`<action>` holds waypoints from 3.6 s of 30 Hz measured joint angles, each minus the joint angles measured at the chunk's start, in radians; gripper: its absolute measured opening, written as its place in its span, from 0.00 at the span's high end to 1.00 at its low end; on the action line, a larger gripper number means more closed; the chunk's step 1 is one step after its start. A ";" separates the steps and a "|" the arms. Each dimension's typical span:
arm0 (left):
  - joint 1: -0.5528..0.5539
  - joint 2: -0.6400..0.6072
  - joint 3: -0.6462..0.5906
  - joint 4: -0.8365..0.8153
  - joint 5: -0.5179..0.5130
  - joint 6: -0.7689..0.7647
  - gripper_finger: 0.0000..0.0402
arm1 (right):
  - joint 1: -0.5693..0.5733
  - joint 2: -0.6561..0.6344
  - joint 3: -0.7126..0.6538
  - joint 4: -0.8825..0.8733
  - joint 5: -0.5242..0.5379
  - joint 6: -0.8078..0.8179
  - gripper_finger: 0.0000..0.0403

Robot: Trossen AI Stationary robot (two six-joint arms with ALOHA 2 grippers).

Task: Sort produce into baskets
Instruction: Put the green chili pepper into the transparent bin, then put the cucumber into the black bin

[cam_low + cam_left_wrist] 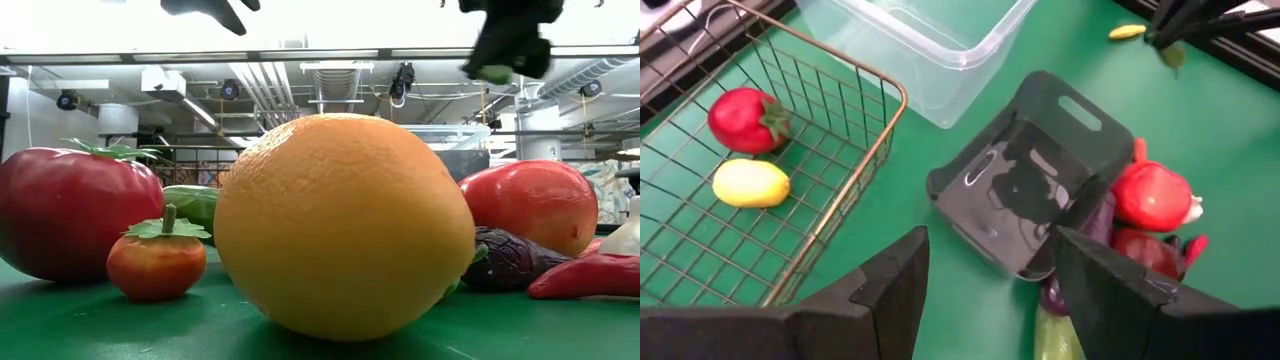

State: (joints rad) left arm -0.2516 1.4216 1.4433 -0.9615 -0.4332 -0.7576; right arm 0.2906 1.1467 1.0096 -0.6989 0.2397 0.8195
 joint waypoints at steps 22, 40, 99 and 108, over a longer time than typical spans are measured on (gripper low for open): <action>-0.069 0.000 0.000 -0.003 -0.002 -0.101 0.51 | -0.079 0.392 0.283 0.030 -0.012 -0.349 0.97; -0.069 0.000 0.000 -0.003 -0.005 -0.121 0.51 | -0.653 0.323 0.478 -0.271 -0.050 -0.487 0.97; -0.261 0.299 -0.237 0.386 0.130 0.058 0.67 | -0.600 0.131 0.444 -0.281 -0.169 -0.436 0.21; -0.257 0.256 -0.277 0.394 0.132 0.047 0.64 | -0.600 0.131 0.443 -0.301 -0.169 -0.425 0.19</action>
State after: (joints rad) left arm -0.5085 1.6775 1.1658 -0.5678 -0.3011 -0.7111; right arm -0.3096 1.2774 1.4528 -0.9997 0.0704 0.3943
